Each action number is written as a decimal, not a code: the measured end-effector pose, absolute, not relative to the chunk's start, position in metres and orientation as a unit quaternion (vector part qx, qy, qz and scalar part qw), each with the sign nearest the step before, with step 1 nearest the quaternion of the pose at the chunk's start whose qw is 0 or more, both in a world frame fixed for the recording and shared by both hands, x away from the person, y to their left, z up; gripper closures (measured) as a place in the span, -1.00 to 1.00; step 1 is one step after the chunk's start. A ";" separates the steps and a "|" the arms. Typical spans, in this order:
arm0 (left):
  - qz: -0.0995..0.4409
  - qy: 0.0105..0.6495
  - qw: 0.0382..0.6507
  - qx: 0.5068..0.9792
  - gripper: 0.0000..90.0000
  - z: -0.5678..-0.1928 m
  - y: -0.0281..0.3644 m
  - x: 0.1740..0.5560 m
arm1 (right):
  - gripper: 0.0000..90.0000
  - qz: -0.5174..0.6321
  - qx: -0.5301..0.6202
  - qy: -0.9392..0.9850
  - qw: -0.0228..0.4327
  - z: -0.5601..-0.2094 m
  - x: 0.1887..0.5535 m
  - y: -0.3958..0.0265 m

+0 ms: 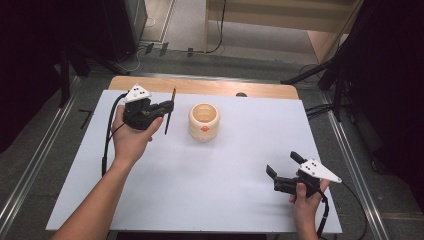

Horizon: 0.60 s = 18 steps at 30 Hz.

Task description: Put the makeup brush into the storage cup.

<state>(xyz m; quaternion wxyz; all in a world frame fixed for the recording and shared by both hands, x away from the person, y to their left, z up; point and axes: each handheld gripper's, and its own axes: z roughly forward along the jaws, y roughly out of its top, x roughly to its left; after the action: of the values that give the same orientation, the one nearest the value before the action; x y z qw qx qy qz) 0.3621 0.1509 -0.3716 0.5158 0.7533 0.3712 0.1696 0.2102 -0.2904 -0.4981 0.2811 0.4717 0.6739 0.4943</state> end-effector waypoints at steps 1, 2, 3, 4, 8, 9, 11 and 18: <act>0.168 0.369 0.525 0.748 0.88 -0.371 0.152 0.362 | -1.00 0.494 0.472 0.674 0.281 -0.498 0.210 -0.290; 0.169 0.368 0.531 0.744 0.88 -0.371 0.152 0.362 | -1.00 0.494 0.472 0.674 0.281 -0.498 0.210 -0.290; 0.172 0.368 0.534 0.742 0.88 -0.371 0.152 0.362 | -1.00 0.494 0.472 0.674 0.281 -0.498 0.210 -0.290; 0.172 0.366 0.538 0.739 0.88 -0.372 0.152 0.362 | -1.00 0.494 0.472 0.674 0.281 -0.498 0.210 -0.290; 0.179 0.361 0.550 0.732 0.88 -0.372 0.152 0.362 | -1.00 0.494 0.472 0.674 0.281 -0.498 0.210 -0.291; 0.185 0.357 0.554 0.729 0.88 -0.373 0.151 0.362 | -1.00 0.494 0.473 0.673 0.280 -0.498 0.210 -0.290; 0.189 0.350 0.563 0.724 0.88 -0.373 0.151 0.362 | -1.00 0.494 0.472 0.674 0.281 -0.498 0.210 -0.291; 0.180 0.325 0.602 0.707 0.88 -0.377 0.150 0.365 | -1.00 0.494 0.473 0.673 0.282 -0.498 0.210 -0.291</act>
<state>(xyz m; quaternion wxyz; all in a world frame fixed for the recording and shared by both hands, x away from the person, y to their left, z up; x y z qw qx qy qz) 0.3654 0.1496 -0.3769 0.6025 0.7066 0.3247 0.1798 0.2102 -0.2914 -0.4980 0.2820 0.4726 0.6731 0.4941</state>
